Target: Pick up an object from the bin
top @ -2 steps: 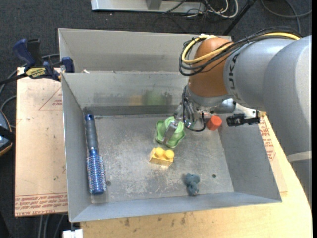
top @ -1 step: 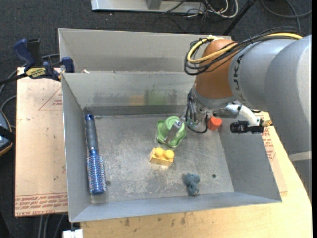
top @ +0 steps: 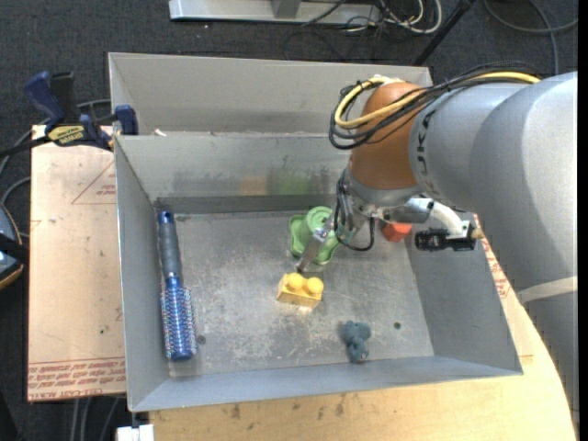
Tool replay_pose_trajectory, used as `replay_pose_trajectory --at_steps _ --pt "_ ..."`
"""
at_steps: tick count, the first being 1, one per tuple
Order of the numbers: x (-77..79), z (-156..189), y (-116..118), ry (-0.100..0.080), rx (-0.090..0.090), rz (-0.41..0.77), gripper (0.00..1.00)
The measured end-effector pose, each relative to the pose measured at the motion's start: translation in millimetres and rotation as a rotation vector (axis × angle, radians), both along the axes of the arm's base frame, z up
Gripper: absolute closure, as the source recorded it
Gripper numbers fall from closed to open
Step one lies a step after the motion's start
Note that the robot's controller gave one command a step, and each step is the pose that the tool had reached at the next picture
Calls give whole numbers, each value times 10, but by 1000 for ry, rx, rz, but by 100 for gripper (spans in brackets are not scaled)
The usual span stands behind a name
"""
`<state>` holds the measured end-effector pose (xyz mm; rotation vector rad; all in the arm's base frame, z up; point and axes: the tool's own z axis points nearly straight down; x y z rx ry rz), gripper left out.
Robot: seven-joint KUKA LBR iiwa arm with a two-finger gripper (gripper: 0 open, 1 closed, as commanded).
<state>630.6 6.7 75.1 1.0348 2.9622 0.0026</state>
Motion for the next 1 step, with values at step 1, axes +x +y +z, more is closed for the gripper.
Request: replay_pose_trajectory --at_steps 1 --pt "18 29 1 0 1 1 0"
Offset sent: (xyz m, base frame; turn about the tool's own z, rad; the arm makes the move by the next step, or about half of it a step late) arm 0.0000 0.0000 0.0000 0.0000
